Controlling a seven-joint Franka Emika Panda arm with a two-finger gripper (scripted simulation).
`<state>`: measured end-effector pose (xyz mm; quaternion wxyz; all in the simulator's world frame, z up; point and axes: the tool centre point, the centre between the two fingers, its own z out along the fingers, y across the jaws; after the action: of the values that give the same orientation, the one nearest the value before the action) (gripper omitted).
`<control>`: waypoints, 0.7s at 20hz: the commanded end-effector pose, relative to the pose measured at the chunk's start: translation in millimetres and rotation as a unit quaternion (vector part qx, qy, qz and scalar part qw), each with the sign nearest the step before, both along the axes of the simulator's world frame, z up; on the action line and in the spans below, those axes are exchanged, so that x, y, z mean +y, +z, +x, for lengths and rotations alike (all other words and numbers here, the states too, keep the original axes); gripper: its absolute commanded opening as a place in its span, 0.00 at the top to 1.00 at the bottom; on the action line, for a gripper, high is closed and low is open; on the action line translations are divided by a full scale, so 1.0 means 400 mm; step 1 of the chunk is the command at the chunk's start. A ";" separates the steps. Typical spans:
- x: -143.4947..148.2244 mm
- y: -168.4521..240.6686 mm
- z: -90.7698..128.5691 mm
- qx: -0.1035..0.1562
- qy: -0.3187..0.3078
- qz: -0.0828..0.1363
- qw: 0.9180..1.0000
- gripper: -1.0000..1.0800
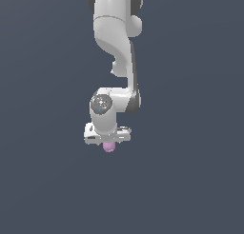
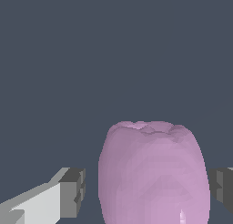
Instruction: Pick up the object and move it to a goal position.
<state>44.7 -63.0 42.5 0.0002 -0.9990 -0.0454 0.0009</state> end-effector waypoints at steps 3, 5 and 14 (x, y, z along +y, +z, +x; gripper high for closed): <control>0.000 -0.005 0.004 -0.001 0.000 0.000 1.000 1.00; 0.000 -0.005 0.004 -0.001 0.000 0.000 1.000 1.00; 0.000 -0.004 0.004 -0.001 0.000 0.000 1.000 1.00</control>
<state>46.1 -63.3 40.7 0.0000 -0.9990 -0.0452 0.0000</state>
